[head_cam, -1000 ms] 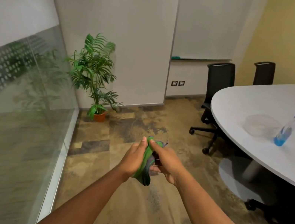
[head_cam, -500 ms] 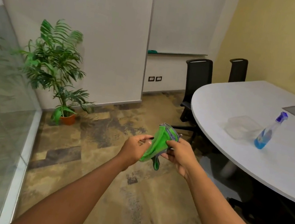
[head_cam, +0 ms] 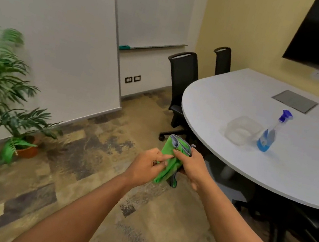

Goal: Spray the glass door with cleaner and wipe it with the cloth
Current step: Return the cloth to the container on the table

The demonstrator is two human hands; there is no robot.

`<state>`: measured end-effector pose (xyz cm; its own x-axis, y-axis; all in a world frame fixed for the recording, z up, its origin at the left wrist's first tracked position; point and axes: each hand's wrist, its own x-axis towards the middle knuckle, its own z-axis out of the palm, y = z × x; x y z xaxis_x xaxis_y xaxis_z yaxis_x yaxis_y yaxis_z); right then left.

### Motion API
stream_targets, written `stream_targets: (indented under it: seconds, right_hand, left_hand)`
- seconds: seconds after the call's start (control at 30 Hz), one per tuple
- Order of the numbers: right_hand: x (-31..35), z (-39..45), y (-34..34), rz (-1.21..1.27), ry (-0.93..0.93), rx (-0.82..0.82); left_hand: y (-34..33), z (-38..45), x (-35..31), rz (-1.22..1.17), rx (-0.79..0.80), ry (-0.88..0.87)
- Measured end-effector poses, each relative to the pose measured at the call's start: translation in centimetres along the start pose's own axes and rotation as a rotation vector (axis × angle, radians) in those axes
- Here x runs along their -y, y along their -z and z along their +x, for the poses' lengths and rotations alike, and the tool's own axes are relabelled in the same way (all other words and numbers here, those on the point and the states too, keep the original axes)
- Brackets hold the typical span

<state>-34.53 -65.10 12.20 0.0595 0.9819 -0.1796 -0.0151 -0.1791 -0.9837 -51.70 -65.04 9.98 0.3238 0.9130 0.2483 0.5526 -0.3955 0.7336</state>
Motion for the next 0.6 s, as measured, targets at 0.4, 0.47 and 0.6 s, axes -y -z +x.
stream_targets:
  seconds: [0.4, 0.47, 0.6]
  right_hand:
    - [1.8, 13.2, 8.7, 0.020, -0.023, 0.043]
    - [2.3, 15.5, 10.5, 0.053, -0.016, 0.067]
    - [3.4, 19.1, 14.2, 0.298, 0.022, 0.034]
  left_hand:
    - [-3.9, 17.6, 0.9, -0.182, -0.012, 0.190]
    - [-4.8, 20.1, 0.4, -0.319, 0.083, 0.286]
    - [-6.6, 24.3, -0.3, -0.680, 0.148, 0.512]
